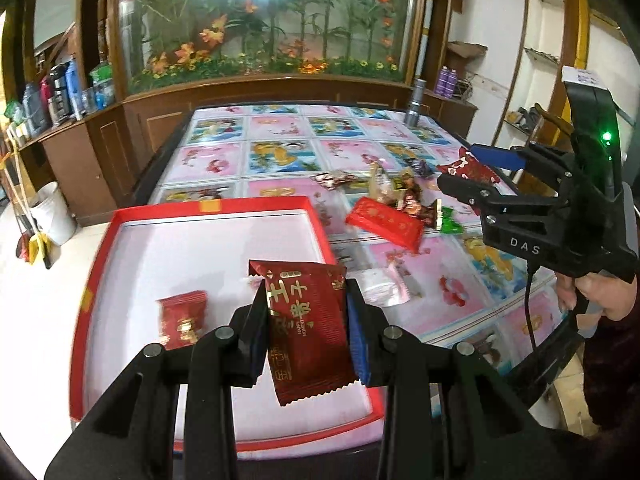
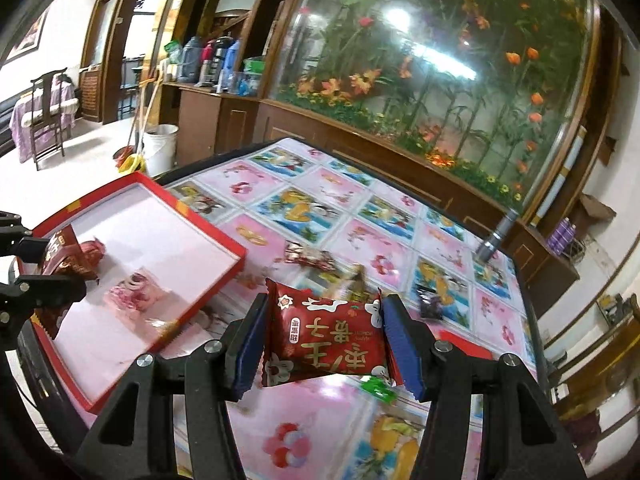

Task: Organize snacks
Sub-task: 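Carry red packet into box with left tool while right tool releases its packet there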

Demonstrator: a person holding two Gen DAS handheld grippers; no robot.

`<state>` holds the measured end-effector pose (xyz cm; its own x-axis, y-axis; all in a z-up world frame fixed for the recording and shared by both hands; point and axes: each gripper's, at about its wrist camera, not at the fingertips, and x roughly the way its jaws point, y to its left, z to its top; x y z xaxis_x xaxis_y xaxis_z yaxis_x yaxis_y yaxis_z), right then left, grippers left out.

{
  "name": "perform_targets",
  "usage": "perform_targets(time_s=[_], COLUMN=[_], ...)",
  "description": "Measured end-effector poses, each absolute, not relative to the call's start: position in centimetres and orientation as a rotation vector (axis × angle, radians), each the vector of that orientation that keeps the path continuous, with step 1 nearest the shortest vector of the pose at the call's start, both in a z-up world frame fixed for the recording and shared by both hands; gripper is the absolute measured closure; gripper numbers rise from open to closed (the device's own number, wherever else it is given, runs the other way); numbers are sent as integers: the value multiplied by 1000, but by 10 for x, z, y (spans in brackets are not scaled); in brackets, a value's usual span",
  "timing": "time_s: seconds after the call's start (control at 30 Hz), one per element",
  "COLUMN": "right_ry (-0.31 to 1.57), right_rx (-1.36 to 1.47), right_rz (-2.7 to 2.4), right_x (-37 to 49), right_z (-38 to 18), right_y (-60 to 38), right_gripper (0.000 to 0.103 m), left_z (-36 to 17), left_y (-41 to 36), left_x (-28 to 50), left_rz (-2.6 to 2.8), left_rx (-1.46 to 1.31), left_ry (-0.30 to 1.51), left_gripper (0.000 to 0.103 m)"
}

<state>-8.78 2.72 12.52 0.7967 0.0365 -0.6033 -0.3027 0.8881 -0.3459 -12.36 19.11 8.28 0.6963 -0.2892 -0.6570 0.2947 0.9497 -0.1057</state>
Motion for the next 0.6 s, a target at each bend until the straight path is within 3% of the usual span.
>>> perform_targets(time_s=[0.6], right_ry=[814], right_rx=[-420], right_rz=[504], right_x=[-53], right_z=[53], right_y=[184], right_gripper=[45], left_z=[41], left_y=[274], left_x=[-112], left_rz=[-131], left_rx=[-13], left_ry=[814], left_gripper=[71])
